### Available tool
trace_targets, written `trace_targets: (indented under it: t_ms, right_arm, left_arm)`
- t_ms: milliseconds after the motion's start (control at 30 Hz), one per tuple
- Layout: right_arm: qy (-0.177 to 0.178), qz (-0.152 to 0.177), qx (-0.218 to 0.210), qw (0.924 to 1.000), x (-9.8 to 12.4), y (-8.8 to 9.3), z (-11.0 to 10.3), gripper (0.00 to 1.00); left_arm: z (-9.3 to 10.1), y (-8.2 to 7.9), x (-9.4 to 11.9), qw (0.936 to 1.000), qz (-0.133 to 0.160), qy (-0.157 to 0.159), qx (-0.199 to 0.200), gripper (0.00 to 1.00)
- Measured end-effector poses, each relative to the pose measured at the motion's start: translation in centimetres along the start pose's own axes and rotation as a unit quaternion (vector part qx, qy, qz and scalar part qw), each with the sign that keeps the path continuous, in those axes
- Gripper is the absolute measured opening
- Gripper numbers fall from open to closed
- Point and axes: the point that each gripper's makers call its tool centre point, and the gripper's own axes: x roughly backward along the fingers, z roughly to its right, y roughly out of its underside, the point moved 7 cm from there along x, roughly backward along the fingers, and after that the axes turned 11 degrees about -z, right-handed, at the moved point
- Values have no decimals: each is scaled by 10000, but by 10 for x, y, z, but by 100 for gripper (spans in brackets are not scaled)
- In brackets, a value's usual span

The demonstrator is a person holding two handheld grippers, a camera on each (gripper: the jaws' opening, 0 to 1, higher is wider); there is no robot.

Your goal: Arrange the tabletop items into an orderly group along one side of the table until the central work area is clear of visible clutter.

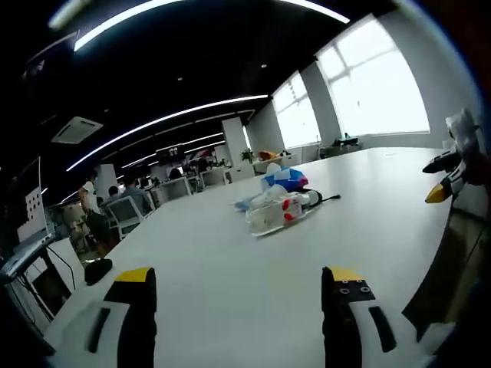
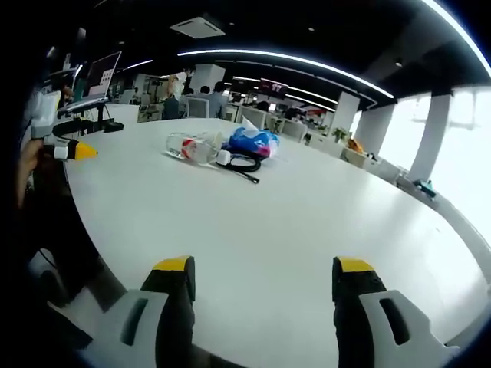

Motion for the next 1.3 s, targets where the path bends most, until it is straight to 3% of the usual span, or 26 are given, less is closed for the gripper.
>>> trace_targets:
  t_ms: [233,433,633,867,1033,1300]
  right_arm:
    - [-47,2,8,10000,-1,-1,-1,70]
    - [-11,-5,-65,10000,-1,2,2,69]
    - [-138,80,-85,9998,-3,1,-6,69]
    - [-203,102,22,9997,-2,1,-9,69]
    - [-192,104,-1,9998,-2,2,-6,69]
    - [-102,107,-71,9999,2,6,1,68]
  left_arm:
    - [8,-9,-8,9996,111,-25,-257,88]
    - [14,-15,-11,9976,534,-50,-427,88]
    - [28,-19,-25,9975,401,-6,-588,88]
    - [40,-30,-30,9961,604,346,-546,88]
    - [44,-37,-36,9943,562,261,-865,88]
    - [46,-44,-44,9931,639,240,-958,87]
